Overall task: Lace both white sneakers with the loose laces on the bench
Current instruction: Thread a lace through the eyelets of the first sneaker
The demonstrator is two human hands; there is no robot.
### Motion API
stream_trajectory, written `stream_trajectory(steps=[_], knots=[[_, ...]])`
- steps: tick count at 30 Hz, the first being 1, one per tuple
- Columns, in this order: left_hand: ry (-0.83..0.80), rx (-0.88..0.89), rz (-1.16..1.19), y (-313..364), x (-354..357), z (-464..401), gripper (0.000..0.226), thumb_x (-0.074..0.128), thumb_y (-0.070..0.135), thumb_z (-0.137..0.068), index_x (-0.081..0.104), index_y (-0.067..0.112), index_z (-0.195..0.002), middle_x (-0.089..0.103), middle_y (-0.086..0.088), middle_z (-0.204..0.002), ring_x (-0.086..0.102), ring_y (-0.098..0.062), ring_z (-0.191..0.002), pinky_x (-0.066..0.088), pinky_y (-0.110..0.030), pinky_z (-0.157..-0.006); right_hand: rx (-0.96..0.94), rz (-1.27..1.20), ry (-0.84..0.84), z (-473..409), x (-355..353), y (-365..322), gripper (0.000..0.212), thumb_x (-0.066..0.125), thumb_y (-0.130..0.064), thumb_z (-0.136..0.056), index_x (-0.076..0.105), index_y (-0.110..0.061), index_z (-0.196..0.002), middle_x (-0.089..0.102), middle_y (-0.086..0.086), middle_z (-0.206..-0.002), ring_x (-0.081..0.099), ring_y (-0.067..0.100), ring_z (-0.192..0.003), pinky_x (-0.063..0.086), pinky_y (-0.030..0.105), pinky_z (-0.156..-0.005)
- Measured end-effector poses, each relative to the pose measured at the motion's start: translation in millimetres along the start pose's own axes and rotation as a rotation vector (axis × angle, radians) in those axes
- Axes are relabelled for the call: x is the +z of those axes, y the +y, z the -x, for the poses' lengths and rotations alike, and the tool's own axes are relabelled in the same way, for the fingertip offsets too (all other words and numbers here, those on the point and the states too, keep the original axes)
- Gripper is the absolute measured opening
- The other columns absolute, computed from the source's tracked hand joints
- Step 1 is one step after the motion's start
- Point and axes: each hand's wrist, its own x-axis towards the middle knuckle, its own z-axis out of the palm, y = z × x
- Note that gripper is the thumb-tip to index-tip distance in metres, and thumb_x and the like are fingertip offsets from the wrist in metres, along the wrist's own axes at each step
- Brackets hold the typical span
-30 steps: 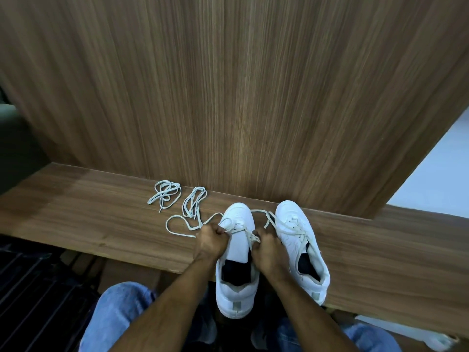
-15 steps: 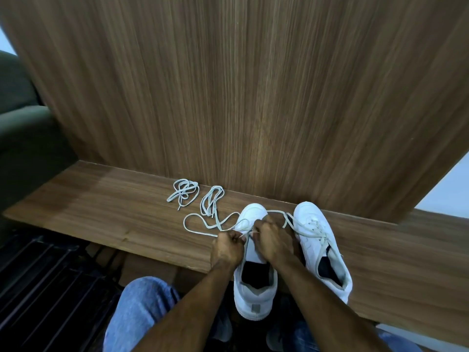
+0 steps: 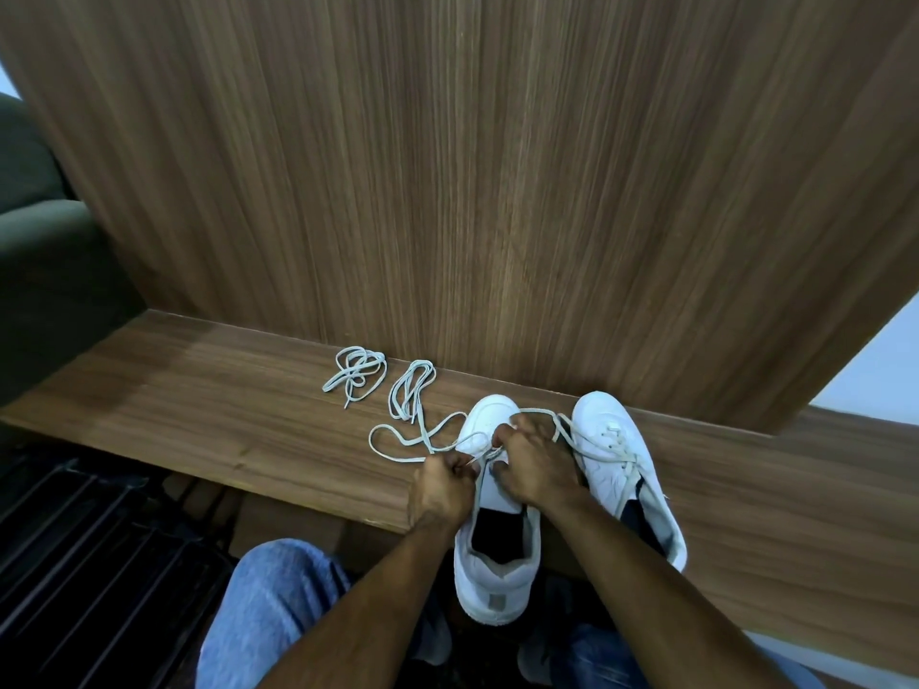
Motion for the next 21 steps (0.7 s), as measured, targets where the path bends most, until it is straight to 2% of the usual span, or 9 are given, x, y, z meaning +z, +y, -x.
stream_trajectory(steps=[3, 5, 7, 9, 11, 12, 14, 18, 21], knots=[[0.007, 0.003, -0.008, 0, -1, 1, 0.014, 0.066, 0.036, -0.084, 0.074, 0.026, -0.092, 0.073, -0.007, -0.093, 0.066, -0.027, -0.095, 0.052, -0.031, -0.079, 0.0, 0.13, 0.02, 3, 2, -6, 0.025, 0.049, -0.024, -0.092, 0.052, -0.021, -0.117, 0.041, 0.004, -0.131, 0.043, 0.027, -0.125, 0.046, 0.038, -0.085], [0.012, -0.002, -0.011, 0, -1, 1, 0.015, 0.066, 0.036, -0.085, 0.073, 0.025, -0.091, 0.072, -0.009, -0.092, 0.066, -0.029, -0.094, 0.05, -0.03, -0.076, -0.01, 0.088, 0.066, 2, 4, -5, 0.015, 0.05, -0.024, -0.091, 0.059, -0.026, -0.103, 0.045, 0.003, -0.123, 0.049, 0.026, -0.116, 0.047, 0.037, -0.082], [0.02, -0.008, -0.011, -1, 0, 0, 0.015, 0.066, 0.035, -0.084, 0.073, 0.023, -0.089, 0.071, -0.012, -0.09, 0.065, -0.031, -0.093, 0.048, -0.029, -0.073, 0.046, -0.199, 0.15, 1, 2, -4, 0.016, 0.051, -0.017, -0.087, 0.059, -0.03, -0.081, 0.051, -0.003, -0.109, 0.055, 0.021, -0.103, 0.051, 0.038, -0.081], [0.022, -0.009, -0.001, -1, -1, 0, 0.014, 0.067, 0.033, -0.085, 0.073, 0.021, -0.086, 0.071, -0.014, -0.089, 0.066, -0.032, -0.091, 0.047, -0.027, -0.072, 0.229, -0.76, 0.369, 0, -13, -2, 0.029, 0.049, -0.004, -0.082, 0.06, -0.028, -0.071, 0.056, -0.003, -0.098, 0.059, 0.017, -0.088, 0.052, 0.033, -0.077], [0.022, 0.019, 0.014, 0, -1, -1, 0.012, 0.067, 0.028, -0.085, 0.074, 0.02, -0.082, 0.071, -0.013, -0.086, 0.067, -0.031, -0.088, 0.048, -0.026, -0.07, 0.397, -1.158, 0.627, 2, -33, 5, 0.027, 0.049, 0.003, -0.084, 0.063, -0.018, -0.077, 0.059, 0.003, -0.102, 0.059, 0.017, -0.085, 0.045, 0.015, -0.07], [0.024, 0.023, 0.004, 0, -1, 0, 0.011, 0.066, 0.026, -0.085, 0.074, 0.019, -0.08, 0.071, -0.011, -0.084, 0.067, -0.029, -0.086, 0.046, -0.024, -0.068, 0.433, -1.157, 0.703, 5, -40, 9, 0.021, 0.051, 0.002, -0.085, 0.063, -0.015, -0.084, 0.058, 0.003, -0.107, 0.059, 0.016, -0.088, 0.042, 0.015, -0.07], [0.032, 0.025, -0.004, -1, 0, 1, 0.011, 0.066, 0.024, -0.085, 0.074, 0.02, -0.08, 0.072, -0.009, -0.082, 0.068, -0.026, -0.085, 0.043, -0.022, -0.067, 0.395, -0.923, 0.704, 11, -44, 15, 0.02, 0.057, -0.008, -0.087, 0.06, -0.017, -0.104, 0.051, -0.002, -0.116, 0.055, 0.013, -0.093, 0.04, 0.024, -0.077], [0.031, 0.029, -0.014, 0, -1, 3, 0.012, 0.065, 0.028, -0.085, 0.075, 0.021, -0.084, 0.072, -0.009, -0.084, 0.067, -0.027, -0.085, 0.043, -0.023, -0.067, 0.013, -0.269, 0.406, 17, -29, 11, 0.036, 0.062, -0.027, -0.084, 0.058, -0.024, -0.12, 0.046, 0.0, -0.13, 0.047, 0.02, -0.12, 0.044, 0.037, -0.092], [0.015, 0.029, 0.008, 1, -1, 4, 0.014, 0.066, 0.032, -0.085, 0.075, 0.021, -0.087, 0.073, -0.008, -0.087, 0.068, -0.025, -0.087, 0.046, -0.024, -0.068, -0.081, 0.169, 0.143, 14, -10, -1, 0.041, 0.054, -0.036, -0.087, 0.055, -0.024, -0.127, 0.037, 0.003, -0.144, 0.02, 0.024, -0.144, 0.024, 0.045, -0.113]])
